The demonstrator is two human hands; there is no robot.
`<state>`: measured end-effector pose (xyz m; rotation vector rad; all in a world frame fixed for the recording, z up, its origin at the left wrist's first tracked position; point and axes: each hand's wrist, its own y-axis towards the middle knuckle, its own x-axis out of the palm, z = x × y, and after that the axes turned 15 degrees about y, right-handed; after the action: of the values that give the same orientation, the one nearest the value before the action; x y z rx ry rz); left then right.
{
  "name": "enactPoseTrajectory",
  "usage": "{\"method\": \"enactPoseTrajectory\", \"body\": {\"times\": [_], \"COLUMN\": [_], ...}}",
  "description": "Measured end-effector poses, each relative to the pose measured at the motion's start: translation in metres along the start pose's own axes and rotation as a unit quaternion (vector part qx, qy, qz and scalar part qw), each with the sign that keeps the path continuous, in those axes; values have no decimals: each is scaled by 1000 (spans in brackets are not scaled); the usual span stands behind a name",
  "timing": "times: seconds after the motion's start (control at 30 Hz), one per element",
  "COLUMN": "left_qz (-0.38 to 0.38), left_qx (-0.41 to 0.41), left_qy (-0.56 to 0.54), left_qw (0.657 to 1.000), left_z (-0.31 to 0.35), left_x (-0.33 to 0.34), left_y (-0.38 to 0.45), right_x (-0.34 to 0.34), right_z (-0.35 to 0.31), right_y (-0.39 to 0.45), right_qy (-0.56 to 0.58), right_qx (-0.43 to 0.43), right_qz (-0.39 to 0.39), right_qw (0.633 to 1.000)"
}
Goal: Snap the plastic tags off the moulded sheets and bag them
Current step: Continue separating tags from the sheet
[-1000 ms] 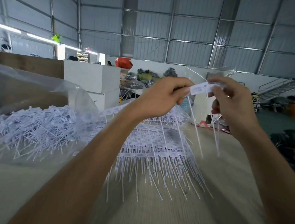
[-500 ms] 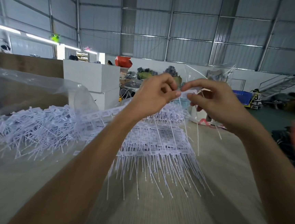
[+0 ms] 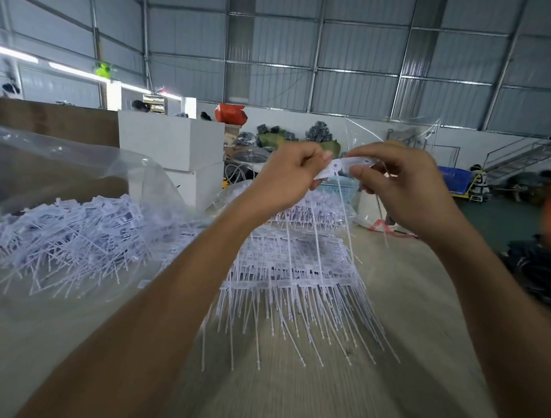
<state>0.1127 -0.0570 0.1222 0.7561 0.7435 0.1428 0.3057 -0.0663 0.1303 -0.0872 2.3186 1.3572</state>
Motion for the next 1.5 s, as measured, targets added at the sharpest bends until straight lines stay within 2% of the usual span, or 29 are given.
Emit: {"method": "enactPoseTrajectory", "body": {"times": [0.17, 0.23, 0.33, 0.53, 0.63, 0.7, 0.73, 0.8, 0.87, 0.97, 1.17, 1.33, 1.5], "left_qz": [-34, -30, -12, -37, -59, -64, -55, -47, -69, -96, -39, -38, -17], "left_qx": [-73, -73, -25, 73, 110, 121, 127, 136, 131, 108, 83, 88, 73], "left_qy": [-109, -129, -52, 74, 129, 122, 120, 134, 155, 164, 65, 62, 60], "left_qw": [991, 989, 998, 994, 984, 983, 983, 980, 977, 976, 994, 993, 995], "left_z": [-5, -8, -11, 3, 10, 14, 15, 17, 16, 12, 10, 10, 3], "left_x": [-3, -4, -7, -4, -6, -7, -8, -10, -9, -4, -6, -5, -3], "left_y": [1, 0, -2, -5, -7, -7, -7, -6, -5, -6, -5, -6, -4], "right_x": [11, 16, 24, 22, 27, 24, 19, 6, 1, 7, 19, 22, 23], "right_z": [0, 2, 8, 16, 21, 25, 26, 25, 21, 16, 10, 13, 12], "right_y": [0, 0, -2, -2, -2, 0, -1, -5, -9, -11, -9, -9, -7], "right_qy": [-110, -121, -83, -22, -62, -12, 44, 147, 184, 165, 116, 68, 73], "right_qx": [-157, -176, -112, -7, 62, 137, 159, 165, 151, 120, 57, 27, 28], "right_qz": [18, 29, 37, 100, 171, 244, 253, 218, 166, 129, 75, 63, 45], "right_qw": [981, 977, 990, 995, 981, 960, 953, 950, 957, 970, 989, 995, 996]}}
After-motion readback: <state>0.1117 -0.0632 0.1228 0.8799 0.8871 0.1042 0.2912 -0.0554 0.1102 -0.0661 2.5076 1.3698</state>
